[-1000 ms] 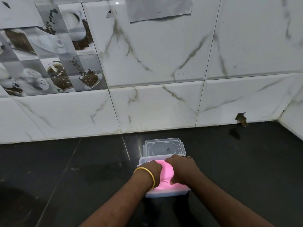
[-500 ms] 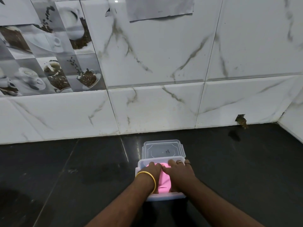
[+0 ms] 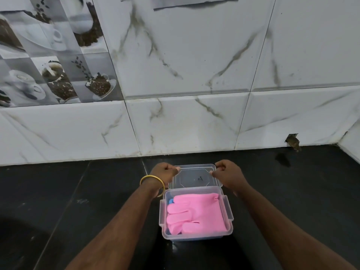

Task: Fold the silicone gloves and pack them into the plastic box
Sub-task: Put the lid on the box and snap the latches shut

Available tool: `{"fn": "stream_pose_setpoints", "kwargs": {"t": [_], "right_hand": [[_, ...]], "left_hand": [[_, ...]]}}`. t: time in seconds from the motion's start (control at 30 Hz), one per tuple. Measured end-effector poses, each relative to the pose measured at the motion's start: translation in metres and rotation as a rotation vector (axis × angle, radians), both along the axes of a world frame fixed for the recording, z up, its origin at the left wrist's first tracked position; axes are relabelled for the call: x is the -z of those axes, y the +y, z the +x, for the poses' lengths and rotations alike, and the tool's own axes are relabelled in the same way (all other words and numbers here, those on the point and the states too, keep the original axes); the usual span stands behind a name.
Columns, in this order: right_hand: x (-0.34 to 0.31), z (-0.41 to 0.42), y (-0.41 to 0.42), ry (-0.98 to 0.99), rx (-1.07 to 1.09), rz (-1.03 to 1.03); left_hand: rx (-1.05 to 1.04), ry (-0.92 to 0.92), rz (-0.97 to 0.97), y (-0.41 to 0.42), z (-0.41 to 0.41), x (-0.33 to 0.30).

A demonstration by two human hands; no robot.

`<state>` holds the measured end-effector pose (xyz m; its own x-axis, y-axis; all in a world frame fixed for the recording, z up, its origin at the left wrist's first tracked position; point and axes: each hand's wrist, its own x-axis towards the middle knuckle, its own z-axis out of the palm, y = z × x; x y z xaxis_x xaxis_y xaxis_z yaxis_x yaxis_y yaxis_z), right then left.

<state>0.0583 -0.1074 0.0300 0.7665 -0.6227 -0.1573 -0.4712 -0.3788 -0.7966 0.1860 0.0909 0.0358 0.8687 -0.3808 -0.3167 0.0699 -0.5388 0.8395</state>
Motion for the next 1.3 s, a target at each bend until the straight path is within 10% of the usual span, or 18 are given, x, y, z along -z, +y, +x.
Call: {"fn": "stream_pose_setpoints", "kwargs": {"t": [0.4, 1.3], "right_hand": [[0.060, 0.015, -0.018, 0.138, 0.123, 0.241], [-0.056, -0.037, 0.014, -0.597, 0.383, 0.687]], "left_hand": [[-0.011, 0.180, 0.274, -0.007, 0.023, 0.055], [-0.416, -0.094, -0.512, 0.030, -0.054, -0.061]]}}
